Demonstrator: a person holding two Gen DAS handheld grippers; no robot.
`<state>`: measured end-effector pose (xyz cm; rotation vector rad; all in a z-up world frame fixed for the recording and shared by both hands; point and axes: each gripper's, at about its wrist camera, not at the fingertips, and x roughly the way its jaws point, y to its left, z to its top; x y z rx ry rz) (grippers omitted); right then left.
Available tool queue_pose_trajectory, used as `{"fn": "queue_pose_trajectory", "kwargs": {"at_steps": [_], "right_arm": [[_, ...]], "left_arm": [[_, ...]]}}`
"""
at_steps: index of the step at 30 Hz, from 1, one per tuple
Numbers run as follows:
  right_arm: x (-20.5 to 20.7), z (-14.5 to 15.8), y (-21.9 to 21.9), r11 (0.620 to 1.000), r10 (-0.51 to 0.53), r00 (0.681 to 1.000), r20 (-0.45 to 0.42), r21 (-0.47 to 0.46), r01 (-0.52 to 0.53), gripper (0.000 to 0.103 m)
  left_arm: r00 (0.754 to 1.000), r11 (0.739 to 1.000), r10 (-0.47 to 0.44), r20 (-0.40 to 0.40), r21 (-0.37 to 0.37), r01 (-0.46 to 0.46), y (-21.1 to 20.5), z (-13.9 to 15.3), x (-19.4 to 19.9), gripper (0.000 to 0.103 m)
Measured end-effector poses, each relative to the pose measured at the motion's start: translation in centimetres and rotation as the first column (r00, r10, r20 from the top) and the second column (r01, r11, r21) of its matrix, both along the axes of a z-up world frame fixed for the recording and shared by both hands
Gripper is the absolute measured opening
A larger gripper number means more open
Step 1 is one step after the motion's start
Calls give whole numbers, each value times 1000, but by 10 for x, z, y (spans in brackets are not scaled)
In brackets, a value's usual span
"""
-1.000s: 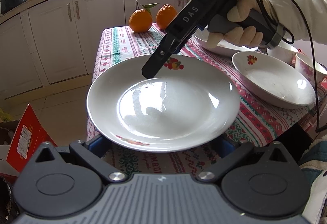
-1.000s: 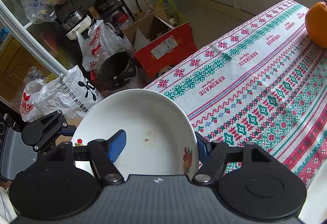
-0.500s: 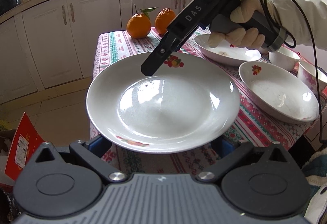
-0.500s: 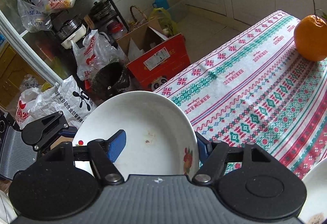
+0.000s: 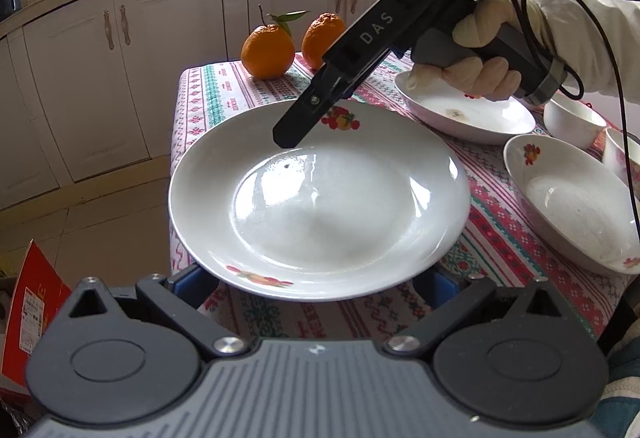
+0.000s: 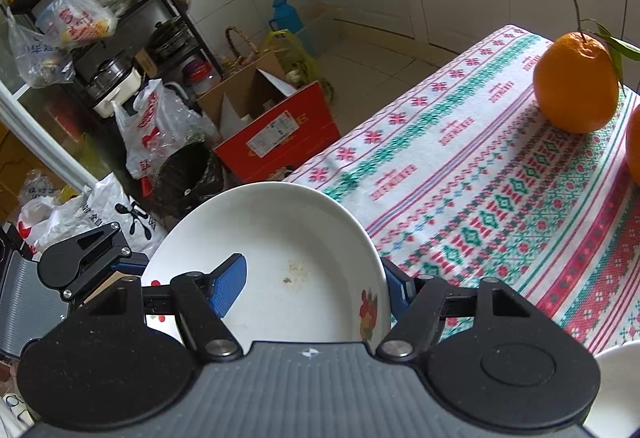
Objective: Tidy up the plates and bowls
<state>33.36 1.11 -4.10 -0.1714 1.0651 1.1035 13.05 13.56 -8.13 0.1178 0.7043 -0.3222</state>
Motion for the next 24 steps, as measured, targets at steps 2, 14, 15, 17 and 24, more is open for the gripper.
{"fn": "queue_pose_trajectory", "kwargs": {"at_steps": [2, 14, 15, 17, 24], "right_arm": [[4, -2, 0, 1000, -11, 1000, 1, 0, 11, 76], [11, -8, -1, 999, -35, 999, 7, -4, 35, 76], [12, -9, -1, 999, -37, 999, 8, -4, 37, 76], [12, -9, 0, 999, -41, 999, 9, -3, 41, 76], [11, -10, 1, 999, -40, 999, 18, -10, 40, 76]], "left_arm": [[1000, 1000, -5, 3, 1, 5, 0, 0, 3, 102], [1000, 1000, -11, -5, 14, 11, 2, -4, 12, 102], [1000, 1000, -11, -4, 16, 11, 2, -4, 13, 102], [1000, 1000, -11, -5, 19, 11, 2, -3, 13, 102], [1000, 999, -16, 1, 31, 16, 0, -3, 13, 102]]}}
